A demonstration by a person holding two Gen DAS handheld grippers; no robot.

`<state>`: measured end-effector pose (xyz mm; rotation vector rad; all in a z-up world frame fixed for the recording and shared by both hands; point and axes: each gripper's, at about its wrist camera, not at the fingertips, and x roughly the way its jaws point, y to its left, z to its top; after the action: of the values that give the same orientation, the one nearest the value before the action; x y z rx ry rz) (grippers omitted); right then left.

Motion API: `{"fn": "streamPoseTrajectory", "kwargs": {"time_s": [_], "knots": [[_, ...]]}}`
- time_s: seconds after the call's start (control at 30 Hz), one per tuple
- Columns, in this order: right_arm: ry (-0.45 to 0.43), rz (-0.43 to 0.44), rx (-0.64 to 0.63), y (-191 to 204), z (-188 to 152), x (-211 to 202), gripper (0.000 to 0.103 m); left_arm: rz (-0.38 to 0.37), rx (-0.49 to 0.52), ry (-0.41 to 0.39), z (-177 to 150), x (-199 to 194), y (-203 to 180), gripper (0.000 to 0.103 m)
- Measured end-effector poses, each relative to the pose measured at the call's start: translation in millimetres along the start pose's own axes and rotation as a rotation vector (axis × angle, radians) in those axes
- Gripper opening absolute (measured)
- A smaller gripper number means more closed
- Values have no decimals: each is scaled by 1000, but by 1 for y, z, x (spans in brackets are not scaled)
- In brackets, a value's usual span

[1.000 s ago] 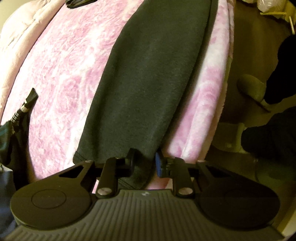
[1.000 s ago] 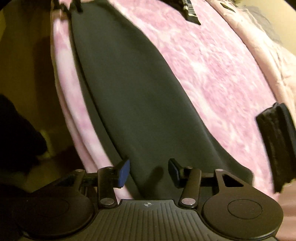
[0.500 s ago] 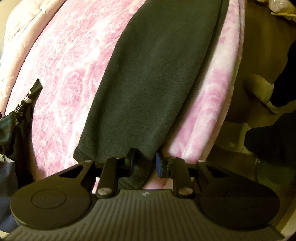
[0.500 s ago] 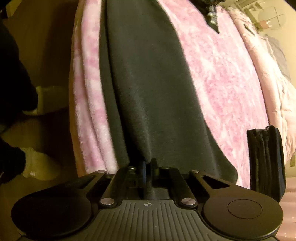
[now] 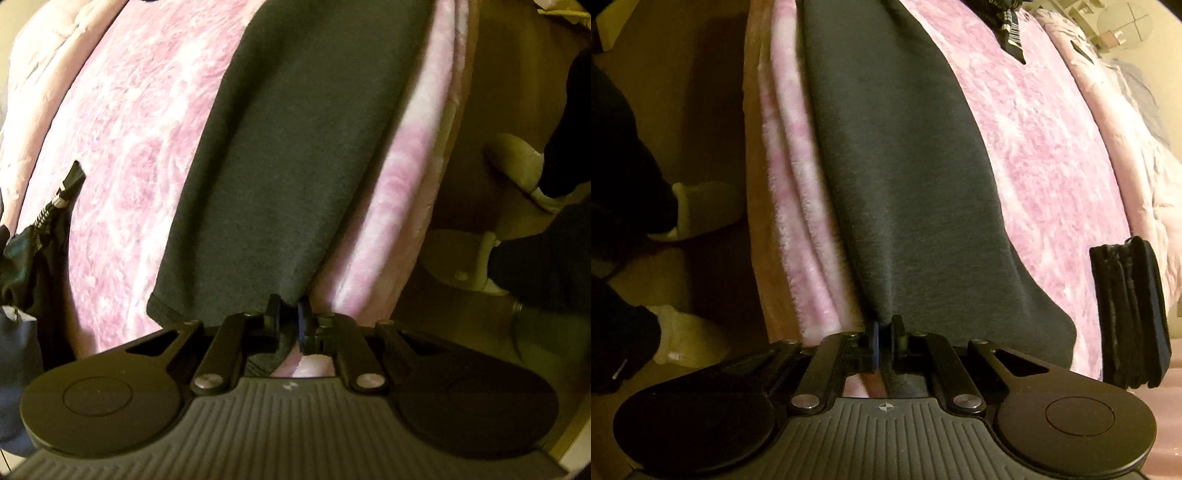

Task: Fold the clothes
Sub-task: 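Pull the held edge with both tools to straighten the fold, then open both tools and lift them above the folded trousers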

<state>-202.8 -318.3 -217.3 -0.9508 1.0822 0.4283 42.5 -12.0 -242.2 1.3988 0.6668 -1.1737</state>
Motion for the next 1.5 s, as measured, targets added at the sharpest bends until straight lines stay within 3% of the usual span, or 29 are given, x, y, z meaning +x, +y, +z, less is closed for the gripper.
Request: {"fn": "streamPoseTrajectory", "kwargs": {"time_s": [0.17, 0.23, 0.27, 0.43, 0.53, 0.63, 0.73, 0.8, 0.9, 0.97, 1.03, 1.13, 1.27, 1.4, 1.5], "knots": [[24, 5, 108, -15, 8, -15, 7, -42, -80, 28, -11, -12, 12, 12], [4, 10, 159, -21, 17, -22, 49, -67, -149, 20, -18, -23, 21, 12], [-14, 15, 188, -25, 23, -25, 54, -75, -203, 7, -21, -29, 29, 12], [-70, 105, 361, -48, 63, -12, 54, -88, -458, -69, -30, -38, 73, 17], [-112, 150, 479, -63, 88, 7, 54, -111, -555, -117, -23, -14, 100, 17], [-131, 185, 599, -78, 103, 32, 54, -134, -590, -113, -17, 22, 119, 17], [-76, 152, 720, -90, 98, 47, 54, -160, -636, -111, -27, 38, 133, 14], [-34, 125, 800, -98, 94, 57, 54, -159, -660, -105, -35, 39, 139, 3], [36, 76, 846, -98, 86, 52, 54, -128, -682, -80, -52, 25, 140, 8], [40, 82, 867, -93, 80, 43, 54, -91, -686, -50, -66, 15, 137, 15], [38, 94, 888, -88, 74, 33, 54, -71, -695, -46, -75, 4, 134, 15], [28, 73, 957, -95, 59, 25, 54, -95, -688, -72, -73, -9, 126, 15], [31, 4, 1130, -123, 18, 24, 54, -145, -591, -91, -35, -11, 107, 15], [72, -68, 1321, -150, -64, 28, 54, -189, -526, -130, 17, -9, 101, 16], [165, -130, 1433, -151, -140, 31, 54, -221, -468, -139, 57, -3, 94, 16]]}}
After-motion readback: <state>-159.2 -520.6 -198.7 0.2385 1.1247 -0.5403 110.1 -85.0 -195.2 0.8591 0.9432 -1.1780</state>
